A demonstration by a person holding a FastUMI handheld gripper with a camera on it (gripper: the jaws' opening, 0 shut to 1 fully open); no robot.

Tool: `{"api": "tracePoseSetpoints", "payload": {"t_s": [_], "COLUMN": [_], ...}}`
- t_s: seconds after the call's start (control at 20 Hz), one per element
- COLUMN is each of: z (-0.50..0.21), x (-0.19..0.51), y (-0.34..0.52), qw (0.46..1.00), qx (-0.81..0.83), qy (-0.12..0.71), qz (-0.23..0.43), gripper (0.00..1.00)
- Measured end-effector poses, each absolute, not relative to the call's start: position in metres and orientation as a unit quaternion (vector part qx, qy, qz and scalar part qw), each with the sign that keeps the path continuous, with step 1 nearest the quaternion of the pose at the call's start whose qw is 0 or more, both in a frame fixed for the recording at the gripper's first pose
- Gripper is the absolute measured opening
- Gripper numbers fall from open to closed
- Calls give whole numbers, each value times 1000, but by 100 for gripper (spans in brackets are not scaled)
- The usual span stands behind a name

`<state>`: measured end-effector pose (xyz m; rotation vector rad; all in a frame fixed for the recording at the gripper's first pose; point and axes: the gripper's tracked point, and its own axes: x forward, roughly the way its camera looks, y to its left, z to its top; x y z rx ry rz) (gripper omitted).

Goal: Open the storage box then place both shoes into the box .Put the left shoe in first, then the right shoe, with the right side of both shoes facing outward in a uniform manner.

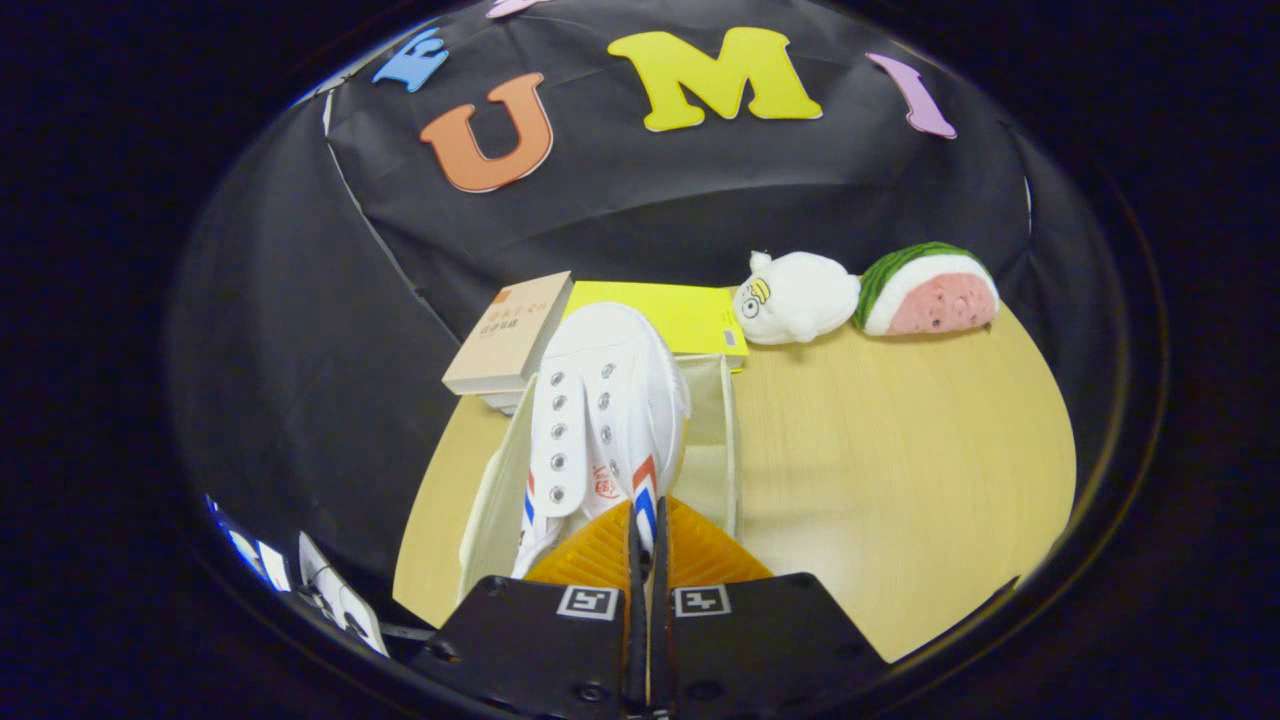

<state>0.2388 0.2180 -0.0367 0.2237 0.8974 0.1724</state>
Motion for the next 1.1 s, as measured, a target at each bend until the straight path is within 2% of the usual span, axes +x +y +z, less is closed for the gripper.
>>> {"api": "tracePoseSetpoints", "payload": {"t_s": [0.3, 0.45, 0.65, 0.9, 1.1], "z": [-65, -78, -53, -13, 31], "x": [241, 236, 235, 215, 193], "y": [218, 218, 218, 209, 198], "qw": [899, 893, 917, 944, 970], "qx": [107, 108, 110, 64, 35], "qy": [422, 434, 378, 318, 232], "qz": [43, 45, 61, 66, 67], "gripper": [7, 9, 34, 78, 93]}}
